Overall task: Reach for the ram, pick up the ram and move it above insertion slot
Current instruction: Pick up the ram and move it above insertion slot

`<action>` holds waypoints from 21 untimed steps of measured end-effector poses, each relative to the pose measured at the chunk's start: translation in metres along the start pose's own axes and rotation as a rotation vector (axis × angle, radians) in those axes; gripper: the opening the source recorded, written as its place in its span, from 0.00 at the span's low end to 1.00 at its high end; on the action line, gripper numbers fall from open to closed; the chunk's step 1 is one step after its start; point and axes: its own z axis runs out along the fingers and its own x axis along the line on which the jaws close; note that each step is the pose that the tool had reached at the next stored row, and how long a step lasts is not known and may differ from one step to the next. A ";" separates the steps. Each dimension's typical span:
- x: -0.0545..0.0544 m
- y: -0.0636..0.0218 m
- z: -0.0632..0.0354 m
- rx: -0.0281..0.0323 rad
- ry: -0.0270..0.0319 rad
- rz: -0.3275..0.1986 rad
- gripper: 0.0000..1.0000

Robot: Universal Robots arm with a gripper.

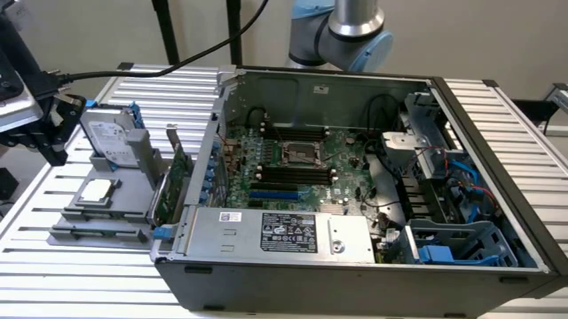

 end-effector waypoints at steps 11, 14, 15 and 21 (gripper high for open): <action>0.000 -0.0001 0.0034 0.0006 0.0035 -0.201 0.11; 0.000 -0.0001 0.0044 0.0007 0.0045 -0.255 0.11; 0.000 -0.0001 0.0048 0.0008 0.0049 -0.273 0.11; 0.000 -0.0002 0.0076 0.0011 0.0069 -0.383 0.11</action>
